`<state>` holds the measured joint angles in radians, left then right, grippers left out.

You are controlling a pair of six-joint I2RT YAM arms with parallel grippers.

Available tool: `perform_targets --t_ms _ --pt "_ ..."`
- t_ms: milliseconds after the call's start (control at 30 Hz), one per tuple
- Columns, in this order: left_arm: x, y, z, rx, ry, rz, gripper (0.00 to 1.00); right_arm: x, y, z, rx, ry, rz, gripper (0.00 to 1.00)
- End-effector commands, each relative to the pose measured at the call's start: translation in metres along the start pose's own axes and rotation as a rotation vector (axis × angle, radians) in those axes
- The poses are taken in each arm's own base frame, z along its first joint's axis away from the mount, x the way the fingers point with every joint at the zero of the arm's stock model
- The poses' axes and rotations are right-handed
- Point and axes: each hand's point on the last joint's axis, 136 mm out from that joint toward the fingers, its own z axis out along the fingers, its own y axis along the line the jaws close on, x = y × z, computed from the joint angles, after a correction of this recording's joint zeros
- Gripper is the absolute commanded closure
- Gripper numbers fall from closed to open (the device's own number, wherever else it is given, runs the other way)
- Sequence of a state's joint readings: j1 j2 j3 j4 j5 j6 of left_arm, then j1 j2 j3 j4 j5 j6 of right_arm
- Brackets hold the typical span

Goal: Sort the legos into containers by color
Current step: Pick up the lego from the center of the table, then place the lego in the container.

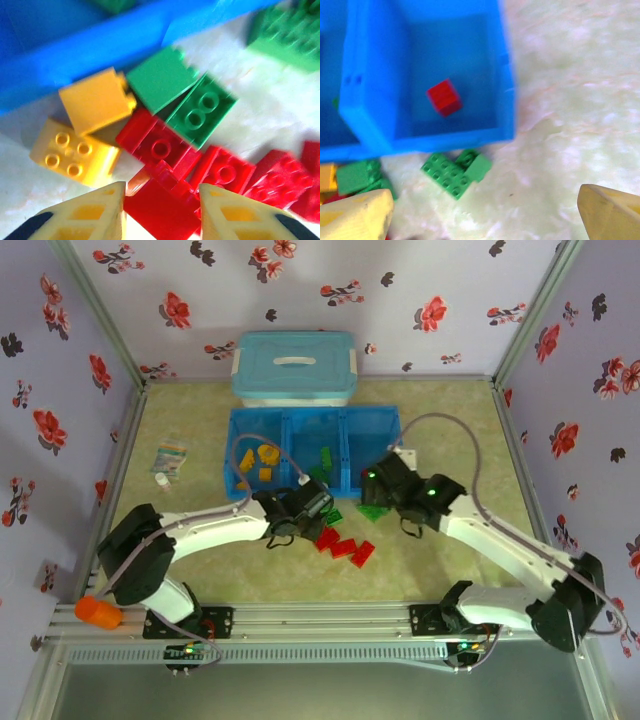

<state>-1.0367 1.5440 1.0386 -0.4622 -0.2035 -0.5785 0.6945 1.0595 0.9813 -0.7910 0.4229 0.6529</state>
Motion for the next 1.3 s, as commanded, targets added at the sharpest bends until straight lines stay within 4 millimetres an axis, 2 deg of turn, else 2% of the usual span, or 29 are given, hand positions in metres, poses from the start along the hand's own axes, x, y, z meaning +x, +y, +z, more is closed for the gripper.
perform_targets --t_ms 0,100,267,467,633,667,733,767,833,1033,1167,1267 --pt "-0.036 -0.009 -0.026 0.019 -0.089 0.039 0.65 0.004 -0.042 -0.016 0.049 -0.038 0.107 0.05" --pt "-0.063 -0.023 -0.033 0.045 -0.133 0.059 0.65 0.015 -0.056 -0.017 0.058 -0.038 0.146 0.05" --pt "-0.109 -0.051 -0.031 0.083 -0.169 0.122 0.66 0.028 -0.062 -0.016 0.057 -0.021 0.168 0.05" --pt "-0.155 -0.065 -0.009 0.117 -0.173 0.13 0.67 0.027 -0.071 -0.026 0.05 -0.063 0.185 0.05" --pt "-0.186 -0.067 0.008 0.113 -0.181 0.136 0.67 0.03 -0.059 -0.023 -0.015 -0.051 0.174 0.05" --pt "-0.191 -0.067 0.011 0.114 -0.179 0.133 0.64 0.031 -0.057 -0.021 -0.024 -0.042 0.17 0.05" --pt "-0.2 -0.067 0.013 0.113 -0.177 0.139 0.4 0.034 -0.053 -0.018 -0.044 -0.028 0.156 0.05" --pt "-0.203 -0.068 0.012 0.108 -0.171 0.146 0.28 0.037 -0.047 -0.017 -0.071 -0.008 0.155 0.05" --pt "-0.207 -0.068 0.007 0.106 -0.176 0.156 0.22 0.04 -0.043 -0.015 -0.091 0.008 0.15 0.05" --pt "-0.201 -0.063 -0.02 0.126 -0.223 0.147 0.25 0.05 -0.032 -0.007 -0.122 0.07 0.135 0.05" --pt "-0.188 -0.052 -0.041 0.136 -0.268 0.117 0.3 0.066 -0.017 0.005 -0.156 0.154 0.127 0.08" --pt "-0.171 -0.039 -0.051 0.13 -0.285 0.094 0.31 0.081 -0.004 0.014 -0.157 0.203 0.111 0.09"
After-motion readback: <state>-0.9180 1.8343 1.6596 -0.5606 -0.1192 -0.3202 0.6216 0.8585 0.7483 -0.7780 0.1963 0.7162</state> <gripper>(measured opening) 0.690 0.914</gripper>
